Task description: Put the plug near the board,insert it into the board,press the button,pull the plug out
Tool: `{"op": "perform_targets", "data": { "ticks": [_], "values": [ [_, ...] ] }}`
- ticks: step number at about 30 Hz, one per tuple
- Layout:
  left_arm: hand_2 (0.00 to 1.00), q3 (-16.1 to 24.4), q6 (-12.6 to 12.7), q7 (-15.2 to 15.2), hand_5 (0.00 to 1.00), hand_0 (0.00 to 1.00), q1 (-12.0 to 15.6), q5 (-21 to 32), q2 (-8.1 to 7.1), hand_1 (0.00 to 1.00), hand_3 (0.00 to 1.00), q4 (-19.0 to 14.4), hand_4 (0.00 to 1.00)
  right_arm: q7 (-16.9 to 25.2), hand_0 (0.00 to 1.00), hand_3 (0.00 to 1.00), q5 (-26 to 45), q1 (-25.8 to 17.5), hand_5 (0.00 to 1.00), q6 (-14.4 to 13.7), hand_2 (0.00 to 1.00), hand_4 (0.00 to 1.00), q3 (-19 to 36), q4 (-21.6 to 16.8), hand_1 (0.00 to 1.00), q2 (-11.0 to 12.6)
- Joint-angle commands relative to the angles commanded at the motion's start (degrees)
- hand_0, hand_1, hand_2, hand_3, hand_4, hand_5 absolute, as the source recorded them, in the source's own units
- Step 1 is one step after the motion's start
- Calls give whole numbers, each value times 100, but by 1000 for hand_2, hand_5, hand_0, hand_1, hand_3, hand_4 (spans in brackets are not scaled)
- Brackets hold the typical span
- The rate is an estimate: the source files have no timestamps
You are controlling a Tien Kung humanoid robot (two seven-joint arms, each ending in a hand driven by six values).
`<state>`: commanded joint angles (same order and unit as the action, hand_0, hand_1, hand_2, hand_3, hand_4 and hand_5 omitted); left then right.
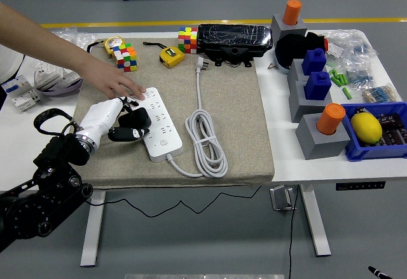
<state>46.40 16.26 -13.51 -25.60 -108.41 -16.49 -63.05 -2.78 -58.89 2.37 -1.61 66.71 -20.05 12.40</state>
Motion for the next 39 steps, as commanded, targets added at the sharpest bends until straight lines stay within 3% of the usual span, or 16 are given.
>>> {"op": "perform_targets", "data": {
  "ticks": [2,3,8,9,22,39],
  "values": [
    [543,-50,74,23,188,615,-27,20,21,614,575,41,850,1,651,561,0,-1,550,-1,633,985,-1,-1,645,1],
    [462,-71,109,37,90,400,-40,33,27,438,526,58,681,0,651,561,1,-1,551,0,633,985,-5,-1,645,2],
    [462,-162,318,118,90,400,-99,102,55,438,526,142,681,1,651,561,1,-2,551,1,633,985,-12,-2,645,0],
    [379,-169,344,118,46,327,-102,111,59,343,491,146,618,0,651,561,0,-3,550,0,633,985,-12,-1,645,0],
    [324,-231,547,196,2,289,-133,273,42,307,430,148,622,0,653,561,2,0,549,3,633,985,-36,-3,645,8],
    [300,-91,589,490,2,276,-31,1006,-8,294,385,93,642,1,652,560,11,-24,549,0,631,983,-85,0,645,13]
  ]
}}
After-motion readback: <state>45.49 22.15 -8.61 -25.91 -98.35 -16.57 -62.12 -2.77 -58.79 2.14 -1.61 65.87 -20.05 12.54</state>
